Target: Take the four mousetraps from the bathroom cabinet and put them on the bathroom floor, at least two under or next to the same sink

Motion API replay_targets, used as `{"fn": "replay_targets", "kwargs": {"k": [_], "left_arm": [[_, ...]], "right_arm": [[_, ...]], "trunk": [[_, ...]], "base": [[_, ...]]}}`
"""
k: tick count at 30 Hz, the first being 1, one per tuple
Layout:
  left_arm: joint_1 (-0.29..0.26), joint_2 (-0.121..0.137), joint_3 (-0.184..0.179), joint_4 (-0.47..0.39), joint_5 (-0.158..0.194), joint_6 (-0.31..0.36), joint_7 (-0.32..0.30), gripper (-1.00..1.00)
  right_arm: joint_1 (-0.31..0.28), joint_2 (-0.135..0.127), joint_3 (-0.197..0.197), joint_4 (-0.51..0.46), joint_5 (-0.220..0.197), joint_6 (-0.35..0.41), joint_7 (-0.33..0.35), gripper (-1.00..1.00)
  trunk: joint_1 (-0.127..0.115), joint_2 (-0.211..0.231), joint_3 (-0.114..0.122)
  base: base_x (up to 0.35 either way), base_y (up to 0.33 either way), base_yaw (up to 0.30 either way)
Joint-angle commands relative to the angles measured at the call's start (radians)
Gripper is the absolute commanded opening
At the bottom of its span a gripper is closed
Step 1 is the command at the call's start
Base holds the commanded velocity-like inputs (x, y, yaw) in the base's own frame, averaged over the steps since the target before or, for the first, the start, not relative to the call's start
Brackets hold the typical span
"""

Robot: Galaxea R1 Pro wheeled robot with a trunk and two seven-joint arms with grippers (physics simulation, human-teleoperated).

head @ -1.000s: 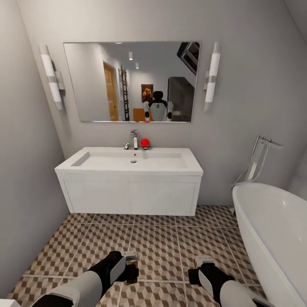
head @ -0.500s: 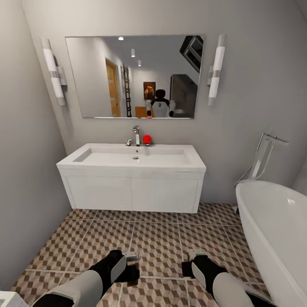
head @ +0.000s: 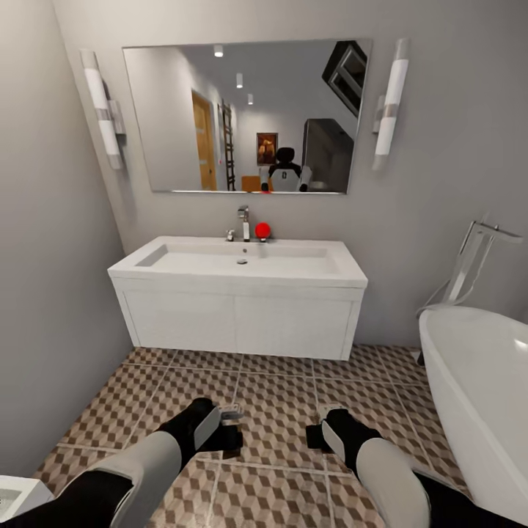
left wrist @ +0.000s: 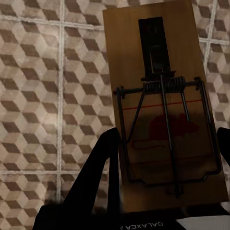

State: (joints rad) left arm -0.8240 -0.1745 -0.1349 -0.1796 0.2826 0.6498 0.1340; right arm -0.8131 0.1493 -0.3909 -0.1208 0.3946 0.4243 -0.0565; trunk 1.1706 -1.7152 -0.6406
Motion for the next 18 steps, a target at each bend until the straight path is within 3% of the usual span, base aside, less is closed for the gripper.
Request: {"fn": "replay_targets", "kwargs": {"k": [1, 12, 18], "left_arm": [[-0.002, 0.0, -0.007, -0.003, 0.009, 0.005, 0.007, -1.0], [-0.06, 0.0, -0.008, -0.029, 0.009, 0.004, 0.002, -1.0], [-0.065, 0.0, -0.009, -0.05, 0.009, 0.002, -0.009, -1.0]], "right_arm": [[-0.006, 0.001, -0.009, -0.002, 0.008, 0.005, 0.0, -1.0], [-0.038, 0.0, -0.014, -0.006, 0.0, -0.002, -0.003, -1.0], [-0.042, 0.0, -0.013, -0.02, 0.0, -0.002, -0.005, -1.0]], "trunk": [[0.004, -0.008, -0.006], [0.046, -0.085, -0.058], [0.069, -0.127, -0.081]], "base": [[0.0, 0.0, 0.097], [0.0, 0.0, 0.079], [0.0, 0.0, -0.131]]}}
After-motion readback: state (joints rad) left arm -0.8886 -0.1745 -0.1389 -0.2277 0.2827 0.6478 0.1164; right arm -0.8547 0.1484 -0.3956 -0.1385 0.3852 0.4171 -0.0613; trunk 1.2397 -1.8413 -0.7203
